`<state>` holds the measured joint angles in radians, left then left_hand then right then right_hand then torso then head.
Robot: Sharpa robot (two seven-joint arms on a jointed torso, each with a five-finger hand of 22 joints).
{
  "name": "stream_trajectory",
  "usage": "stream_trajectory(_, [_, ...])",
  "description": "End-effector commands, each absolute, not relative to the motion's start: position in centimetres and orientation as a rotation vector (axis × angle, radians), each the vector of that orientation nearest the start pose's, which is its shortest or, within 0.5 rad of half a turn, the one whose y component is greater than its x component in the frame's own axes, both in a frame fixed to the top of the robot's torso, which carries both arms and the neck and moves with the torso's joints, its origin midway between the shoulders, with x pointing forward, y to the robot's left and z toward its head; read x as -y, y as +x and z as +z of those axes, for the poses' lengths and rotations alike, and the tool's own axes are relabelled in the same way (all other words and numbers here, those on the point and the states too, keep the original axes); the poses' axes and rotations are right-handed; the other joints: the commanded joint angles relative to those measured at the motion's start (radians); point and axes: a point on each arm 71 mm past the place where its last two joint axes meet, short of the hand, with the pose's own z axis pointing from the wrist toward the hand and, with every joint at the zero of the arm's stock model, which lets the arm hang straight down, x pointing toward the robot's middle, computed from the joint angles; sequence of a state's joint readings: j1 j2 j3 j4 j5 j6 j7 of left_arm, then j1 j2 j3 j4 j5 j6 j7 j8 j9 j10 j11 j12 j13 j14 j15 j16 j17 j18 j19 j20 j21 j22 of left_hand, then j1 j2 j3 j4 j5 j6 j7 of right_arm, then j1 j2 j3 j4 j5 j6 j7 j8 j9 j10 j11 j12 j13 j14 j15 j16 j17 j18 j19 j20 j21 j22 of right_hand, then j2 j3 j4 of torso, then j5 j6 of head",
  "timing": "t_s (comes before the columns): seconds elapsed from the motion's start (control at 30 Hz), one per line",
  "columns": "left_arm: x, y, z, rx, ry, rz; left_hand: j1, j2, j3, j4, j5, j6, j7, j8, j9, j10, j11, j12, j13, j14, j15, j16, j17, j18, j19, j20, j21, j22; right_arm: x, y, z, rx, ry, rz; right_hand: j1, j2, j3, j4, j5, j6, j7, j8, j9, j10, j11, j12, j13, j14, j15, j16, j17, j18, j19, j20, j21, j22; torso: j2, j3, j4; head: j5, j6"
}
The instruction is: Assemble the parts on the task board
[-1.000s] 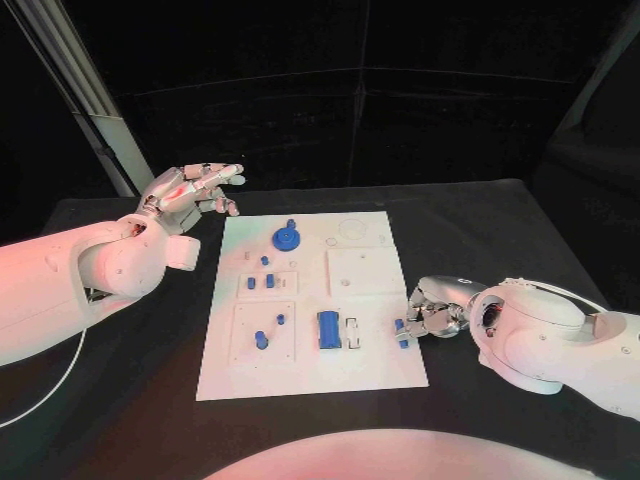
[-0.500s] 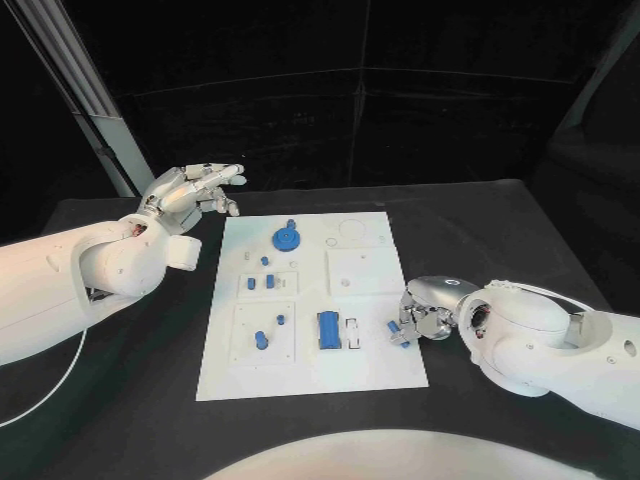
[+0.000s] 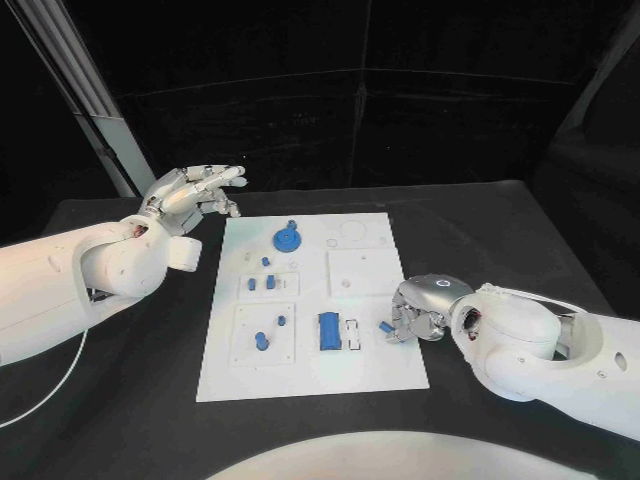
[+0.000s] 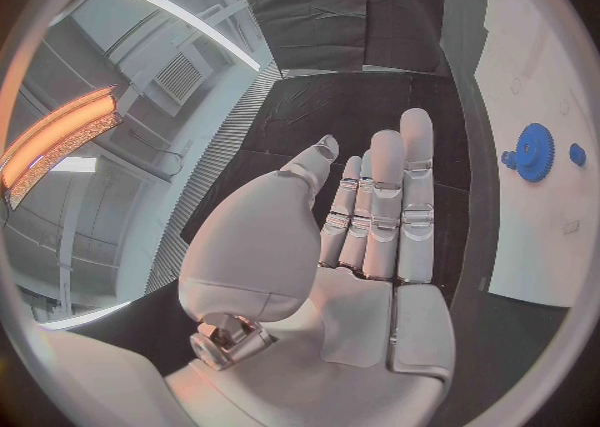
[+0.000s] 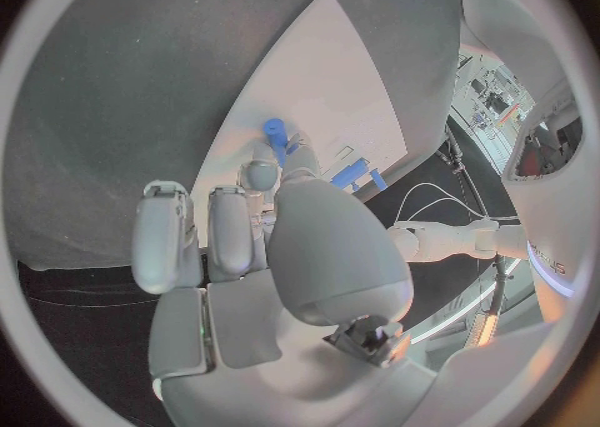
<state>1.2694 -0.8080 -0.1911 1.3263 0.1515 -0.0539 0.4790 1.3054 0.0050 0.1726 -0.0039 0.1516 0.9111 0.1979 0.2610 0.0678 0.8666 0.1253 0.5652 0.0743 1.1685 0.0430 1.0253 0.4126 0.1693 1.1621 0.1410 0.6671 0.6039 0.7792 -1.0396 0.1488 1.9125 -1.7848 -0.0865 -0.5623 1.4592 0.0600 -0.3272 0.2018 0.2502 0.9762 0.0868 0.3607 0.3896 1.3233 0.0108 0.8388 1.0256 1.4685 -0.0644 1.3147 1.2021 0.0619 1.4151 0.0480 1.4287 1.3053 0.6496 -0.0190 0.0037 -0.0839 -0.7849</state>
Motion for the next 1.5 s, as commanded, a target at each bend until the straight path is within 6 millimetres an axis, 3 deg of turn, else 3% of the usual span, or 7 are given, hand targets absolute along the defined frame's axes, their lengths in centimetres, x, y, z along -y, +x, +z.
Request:
stream_trajectory(0.03, [-24.57, 51.42, -20.11, -1.42, -1.175, -1.665, 0.006, -0.001, -0.006, -0.002, -0.005, -0.008, -0.002, 0.005, 0.0, -0.004, 0.0, 0.006, -0.001, -0.007, -0.003, 0.007, -0.001, 0.014, -0.007, -0.001, 0.003, 0.001, 20.65, 35.56, -26.84, -2.011, -0.237, 0.263, 0.013, 0.001, -0.001, -0.01, 0.005, -0.015, 0.01, -0.061, -0.032, -0.008, 0.001, -0.009, -0.006, 0.035, 0.006, -0.004, -0.002, 0.0, -0.008, 0.003, -0.005, -0.003, 0.0, 0.0002, -0.0014, 0.0, 0.0])
stream_trajectory(0.6, [-24.57, 51.37, -20.17, -1.427, -1.178, -1.666, 0.006, -0.001, -0.006, -0.002, -0.005, -0.008, -0.002, 0.005, 0.0, -0.004, 0.0, 0.006, -0.001, -0.007, -0.003, 0.007, -0.001, 0.014, -0.007, -0.001, 0.003, 0.001, 20.0, 35.59, -26.64, -1.981, -0.242, 0.281, 0.034, 0.001, 0.0, -0.023, 0.027, -0.03, 0.02, -0.09, -0.05, -0.022, 0.01, -0.022, -0.016, 0.034, 0.014, -0.009, -0.005, 0.001, -0.012, 0.012, -0.01, -0.008, -0.003, -0.0012, 0.0028, -0.002, -0.004])
stream_trajectory(0.67, [-24.57, 51.36, -20.18, -1.428, -1.178, -1.666, 0.006, -0.001, -0.006, -0.002, -0.005, -0.008, -0.002, 0.005, 0.0, -0.004, 0.0, 0.006, -0.001, -0.007, -0.003, 0.007, -0.001, 0.014, -0.007, -0.001, 0.003, 0.001, 19.95, 35.6, -26.64, -1.981, -0.243, 0.282, 0.061, 0.016, 0.016, -0.037, 0.025, -0.023, 0.02, -0.092, -0.054, -0.024, 0.008, -0.022, -0.016, 0.035, 0.013, -0.009, -0.003, 0.001, -0.011, 0.012, -0.01, -0.007, -0.003, -0.0014, 0.0029, -0.002, -0.004])
stream_trajectory(0.77, [-24.59, 51.36, -20.18, -1.428, -1.178, -1.666, 0.006, -0.001, -0.006, -0.002, -0.005, -0.008, -0.002, 0.005, 0.0, -0.004, 0.0, 0.006, -0.001, -0.007, -0.003, 0.007, -0.001, 0.014, -0.007, -0.001, 0.003, 0.001, 19.9, 35.58, -26.69, -1.99, -0.233, 0.288, 0.158, 0.065, 0.088, -0.08, -0.05, -0.007, 0.016, -0.101, -0.064, -0.033, 0.0, -0.03, -0.02, 0.035, 0.007, -0.008, -0.001, 0.001, -0.008, 0.006, -0.008, -0.003, -0.003, -0.0016, 0.0037, -0.002, -0.004])
stream_trajectory(0.87, [-24.61, 51.35, -20.18, -1.428, -1.178, -1.665, 0.006, -0.001, -0.006, -0.002, -0.005, -0.008, -0.002, 0.005, 0.0, -0.004, 0.0, 0.006, -0.001, -0.007, -0.003, 0.007, -0.001, 0.014, -0.007, -0.001, 0.003, 0.001, 19.88, 35.54, -26.75, -2.005, -0.213, 0.3, 0.178, 0.083, 0.121, -0.087, -0.041, 0.004, 0.014, -0.108, -0.071, -0.031, 0.001, -0.029, -0.02, 0.036, 0.006, -0.006, 0.003, 0.0, -0.006, 0.005, -0.006, 0.0, -0.003, -0.0015, 0.0039, -0.001, -0.006])
stream_trajectory(1.17, [-24.64, 51.33, -20.19, -1.429, -1.179, -1.665, 0.006, -0.001, -0.006, -0.002, -0.005, -0.008, -0.002, 0.005, 0.0, -0.004, 0.0, 0.006, -0.001, -0.007, -0.003, 0.007, -0.001, 0.014, -0.007, -0.001, 0.003, 0.001, 19.69, 35.41, -26.64, -2.016, -0.131, 0.355, 0.118, 0.047, 0.17, -0.035, -0.01, 0.043, 0.009, -0.148, -0.109, -0.006, -0.002, -0.005, -0.006, 0.04, 0.005, 0.007, 0.021, -0.004, 0.005, 0.005, 0.004, 0.018, -0.004, -0.002, 0.0053, -0.003, -0.008])
stream_trajectory(1.5, [-24.59, 51.33, -20.22, -1.435, -1.18, -1.666, 0.007, 0.0, -0.007, -0.001, -0.005, -0.009, -0.001, 0.005, 0.0, -0.006, 0.0, 0.007, -0.001, -0.007, -0.003, 0.007, -0.001, 0.014, -0.008, -0.001, 0.004, 0.001, 19.69, 35.4, -26.65, -2.02, -0.124, 0.357, 0.095, 0.015, 0.226, 0.001, -0.014, 0.079, 0.002, -0.167, -0.129, 0.009, -0.007, 0.011, 0.004, 0.04, 0.0, 0.008, 0.024, -0.004, 0.007, 0.0, 0.005, 0.02, -0.004, -0.0017, 0.0057, -0.004, -0.009])
